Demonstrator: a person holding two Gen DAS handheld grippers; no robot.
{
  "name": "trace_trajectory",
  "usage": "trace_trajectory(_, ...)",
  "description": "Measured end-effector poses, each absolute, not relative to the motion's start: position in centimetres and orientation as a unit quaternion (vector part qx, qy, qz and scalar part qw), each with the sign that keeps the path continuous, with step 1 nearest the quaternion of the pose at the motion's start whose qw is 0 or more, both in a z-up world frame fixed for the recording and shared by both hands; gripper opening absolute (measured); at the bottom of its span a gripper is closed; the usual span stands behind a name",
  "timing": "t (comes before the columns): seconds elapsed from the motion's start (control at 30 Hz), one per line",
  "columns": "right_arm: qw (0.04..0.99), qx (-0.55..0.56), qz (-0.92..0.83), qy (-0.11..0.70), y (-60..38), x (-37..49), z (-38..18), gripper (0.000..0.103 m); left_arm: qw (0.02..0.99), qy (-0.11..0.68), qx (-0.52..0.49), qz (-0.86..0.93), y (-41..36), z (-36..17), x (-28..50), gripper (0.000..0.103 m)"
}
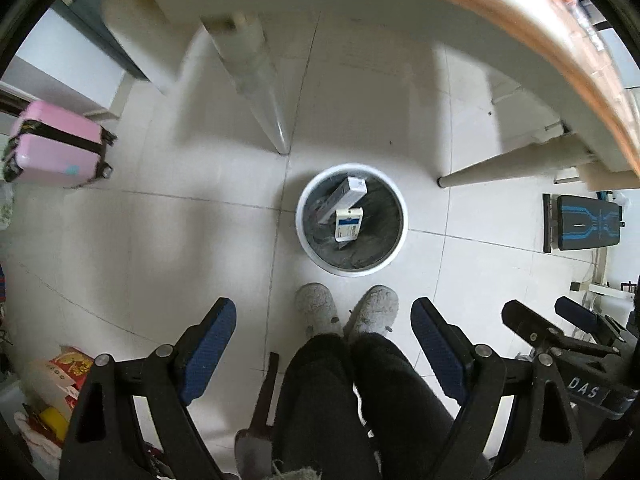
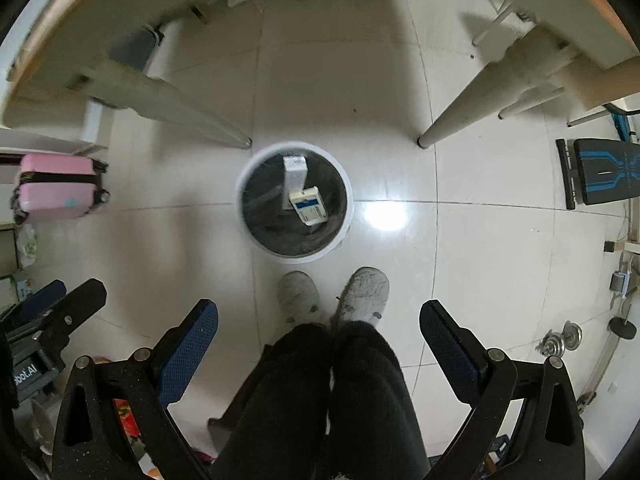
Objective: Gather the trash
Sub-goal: 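Grasp the blue snack bag with the left gripper while the right grasps the silver blister pack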
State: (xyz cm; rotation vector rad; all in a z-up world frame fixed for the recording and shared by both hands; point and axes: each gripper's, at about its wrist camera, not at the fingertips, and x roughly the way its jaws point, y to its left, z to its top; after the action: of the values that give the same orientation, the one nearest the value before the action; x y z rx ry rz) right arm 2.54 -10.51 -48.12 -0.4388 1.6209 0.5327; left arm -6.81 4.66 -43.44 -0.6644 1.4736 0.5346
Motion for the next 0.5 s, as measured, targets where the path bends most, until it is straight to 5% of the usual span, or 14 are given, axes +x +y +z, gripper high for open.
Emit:
trace_trajectory(0.23, 0.656, -0.121, 0.255, 0.7, -9.6, 4.4, -37.7, 0.102, 0.695, 0.605, -0.272, 0.276, 6.8, -34.4, -5.5, 0.089)
trace_trajectory(0.5, 0.71, -0.083, 0.256, 0.651, -8.1, 15.9, -28.0, 0.102, 0.728, 0.555, -0.272, 0.297, 11.7, -28.8, 4.1, 0.089)
